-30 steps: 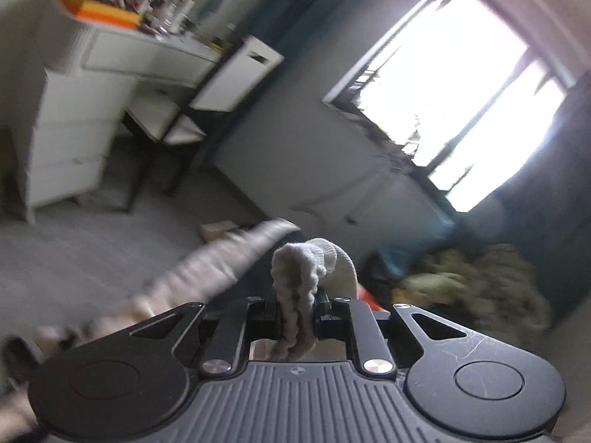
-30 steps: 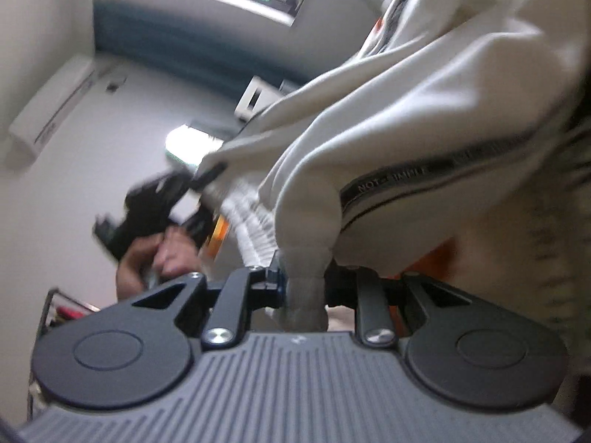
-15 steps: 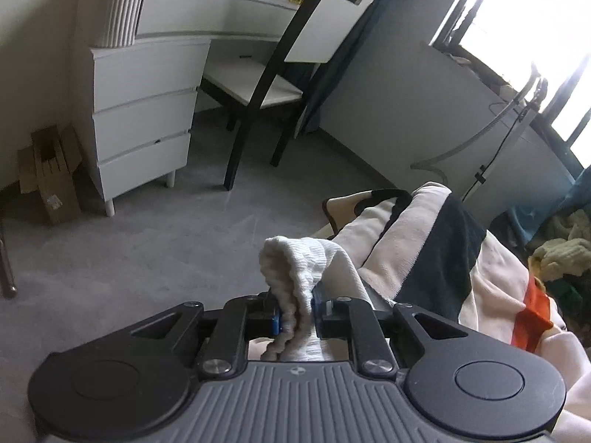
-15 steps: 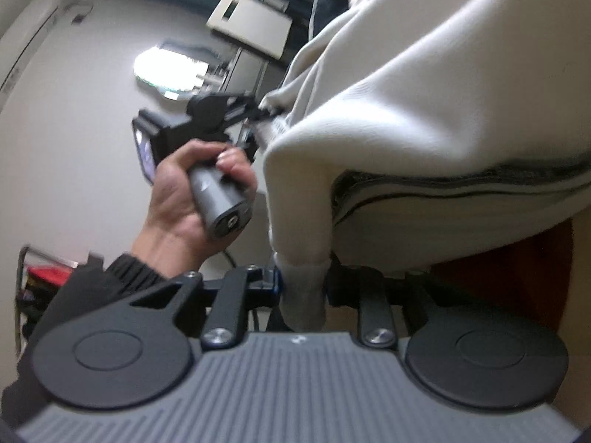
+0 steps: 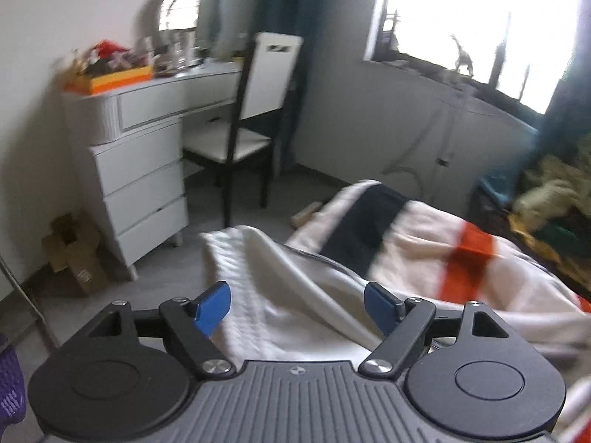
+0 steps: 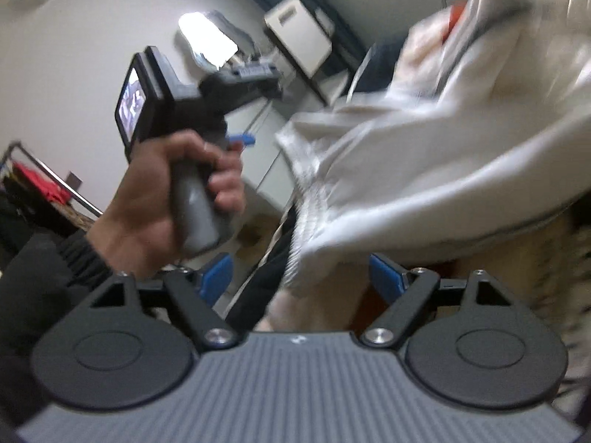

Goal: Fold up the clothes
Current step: 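Lower the pants onto the bed and open both grippers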

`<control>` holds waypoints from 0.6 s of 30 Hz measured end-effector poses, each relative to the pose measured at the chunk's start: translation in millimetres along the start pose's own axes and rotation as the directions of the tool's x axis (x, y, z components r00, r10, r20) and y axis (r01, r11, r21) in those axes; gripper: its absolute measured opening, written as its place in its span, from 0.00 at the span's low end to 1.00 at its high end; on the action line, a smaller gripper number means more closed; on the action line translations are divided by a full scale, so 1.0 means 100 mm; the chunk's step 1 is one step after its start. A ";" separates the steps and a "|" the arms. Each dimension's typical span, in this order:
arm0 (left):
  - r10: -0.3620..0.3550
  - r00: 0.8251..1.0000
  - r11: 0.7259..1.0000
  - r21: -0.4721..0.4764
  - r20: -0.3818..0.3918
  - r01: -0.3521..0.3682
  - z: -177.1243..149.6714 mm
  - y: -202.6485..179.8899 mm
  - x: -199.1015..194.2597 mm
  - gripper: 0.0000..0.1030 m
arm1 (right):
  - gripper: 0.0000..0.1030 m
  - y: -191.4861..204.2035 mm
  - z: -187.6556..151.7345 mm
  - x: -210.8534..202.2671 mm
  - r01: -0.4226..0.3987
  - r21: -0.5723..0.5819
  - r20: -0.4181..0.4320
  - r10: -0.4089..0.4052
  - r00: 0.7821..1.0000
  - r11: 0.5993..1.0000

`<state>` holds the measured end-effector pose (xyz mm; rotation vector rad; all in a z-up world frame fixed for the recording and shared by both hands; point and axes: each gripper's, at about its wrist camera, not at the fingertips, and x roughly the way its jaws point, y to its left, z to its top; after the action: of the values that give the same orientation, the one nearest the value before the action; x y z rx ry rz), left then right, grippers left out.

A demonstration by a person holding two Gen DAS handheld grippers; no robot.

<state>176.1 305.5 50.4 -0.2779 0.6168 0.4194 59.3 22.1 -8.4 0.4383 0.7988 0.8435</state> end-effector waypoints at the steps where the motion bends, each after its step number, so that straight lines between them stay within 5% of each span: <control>1: -0.034 0.999 0.999 0.004 0.013 0.034 -0.06 -0.12 -0.15 0.79 | 0.81 0.01 0.05 -0.15 0.029 -0.047 0.032 -0.028 0.999 0.998; 7: -0.219 0.974 0.972 0.102 0.060 0.212 -0.55 -0.86 -1.03 0.80 | 0.79 -0.06 0.08 -1.17 0.203 -0.231 0.230 -0.150 0.962 0.951; 13: -0.311 0.944 0.943 0.158 0.113 0.292 -1.19 -1.30 -1.45 0.80 | 0.79 -0.38 0.17 -1.94 0.390 -0.209 0.426 -0.275 0.862 0.897; 18: -0.387 0.909 0.912 0.208 0.152 0.354 -1.73 -1.68 -1.79 0.81 | 0.79 -0.69 0.15 -2.19 0.504 -0.170 0.541 -0.347 0.766 0.847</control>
<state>34.8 40.8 45.5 -0.1778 0.3964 0.0193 15.3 -194.9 55.0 0.1597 0.2559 0.3745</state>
